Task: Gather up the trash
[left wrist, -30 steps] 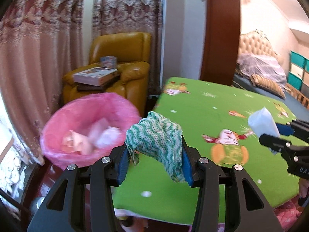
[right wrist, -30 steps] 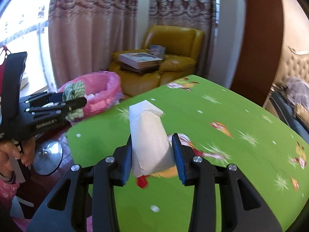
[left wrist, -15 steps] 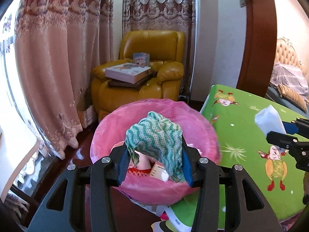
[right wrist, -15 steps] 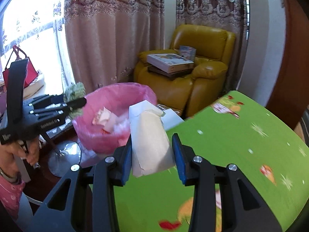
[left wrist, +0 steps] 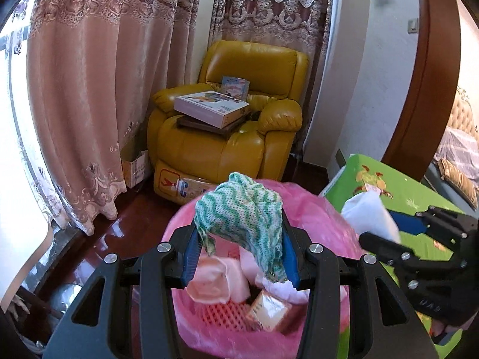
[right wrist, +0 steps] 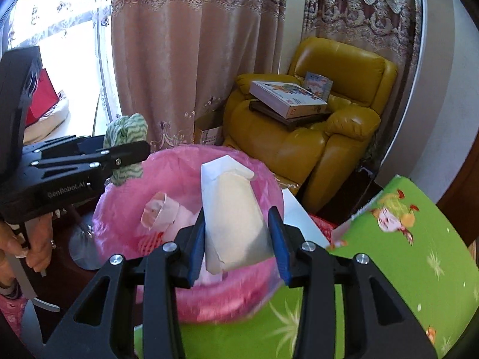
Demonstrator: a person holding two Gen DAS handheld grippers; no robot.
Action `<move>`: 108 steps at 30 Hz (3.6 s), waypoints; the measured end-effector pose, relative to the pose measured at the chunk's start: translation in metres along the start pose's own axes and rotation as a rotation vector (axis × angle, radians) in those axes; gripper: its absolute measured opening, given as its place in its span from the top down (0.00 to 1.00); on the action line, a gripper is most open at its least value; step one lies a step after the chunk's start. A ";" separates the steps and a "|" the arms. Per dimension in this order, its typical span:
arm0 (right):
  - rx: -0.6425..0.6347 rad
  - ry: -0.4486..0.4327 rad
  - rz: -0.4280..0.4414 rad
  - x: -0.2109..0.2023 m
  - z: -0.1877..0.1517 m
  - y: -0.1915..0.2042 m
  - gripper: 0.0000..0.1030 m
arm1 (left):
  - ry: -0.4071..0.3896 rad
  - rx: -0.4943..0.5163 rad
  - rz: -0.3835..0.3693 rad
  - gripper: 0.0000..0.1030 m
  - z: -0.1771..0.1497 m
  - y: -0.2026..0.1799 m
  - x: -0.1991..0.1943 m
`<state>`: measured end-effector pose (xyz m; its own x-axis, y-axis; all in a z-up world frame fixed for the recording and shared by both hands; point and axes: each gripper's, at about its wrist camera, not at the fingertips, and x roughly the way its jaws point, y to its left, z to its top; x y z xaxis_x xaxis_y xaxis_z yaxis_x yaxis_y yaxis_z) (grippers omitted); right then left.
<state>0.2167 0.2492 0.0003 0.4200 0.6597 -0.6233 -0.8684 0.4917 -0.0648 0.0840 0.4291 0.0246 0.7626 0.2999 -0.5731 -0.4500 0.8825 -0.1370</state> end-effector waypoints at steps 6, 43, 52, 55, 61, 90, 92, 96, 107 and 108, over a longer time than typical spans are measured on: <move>0.056 -0.092 0.043 -0.013 0.022 -0.017 0.26 | -0.079 -0.023 0.040 0.20 0.020 0.010 -0.015; 0.169 -0.225 -0.051 -0.177 -0.138 0.011 0.19 | -0.229 0.148 0.143 0.06 -0.135 -0.075 -0.182; 0.154 -0.233 -0.076 -0.168 -0.143 0.016 0.19 | -0.239 0.143 0.117 0.06 -0.143 -0.073 -0.181; 0.140 -0.264 -0.083 -0.172 -0.145 0.020 0.19 | -0.251 0.145 0.117 0.06 -0.145 -0.074 -0.180; 0.115 -0.343 -0.104 -0.184 -0.145 0.024 0.19 | -0.247 0.153 0.109 0.06 -0.146 -0.076 -0.177; 0.109 -0.352 -0.107 -0.185 -0.146 0.030 0.16 | -0.238 0.136 0.110 0.06 -0.151 -0.068 -0.173; 0.108 -0.349 -0.105 -0.184 -0.146 0.031 0.16 | -0.239 0.136 0.109 0.06 -0.151 -0.068 -0.173; 0.107 -0.344 -0.101 -0.182 -0.146 0.032 0.15 | -0.239 0.135 0.109 0.06 -0.151 -0.068 -0.173; 0.116 -0.340 -0.097 -0.180 -0.146 0.032 0.15 | -0.236 0.137 0.108 0.06 -0.150 -0.068 -0.174; 0.115 -0.340 -0.097 -0.180 -0.146 0.032 0.15 | -0.236 0.136 0.108 0.06 -0.150 -0.068 -0.174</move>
<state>0.0748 0.0635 -0.0033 0.5793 0.7484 -0.3229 -0.7930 0.6091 -0.0112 -0.0876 0.2630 0.0123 0.8079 0.4564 -0.3727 -0.4798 0.8767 0.0335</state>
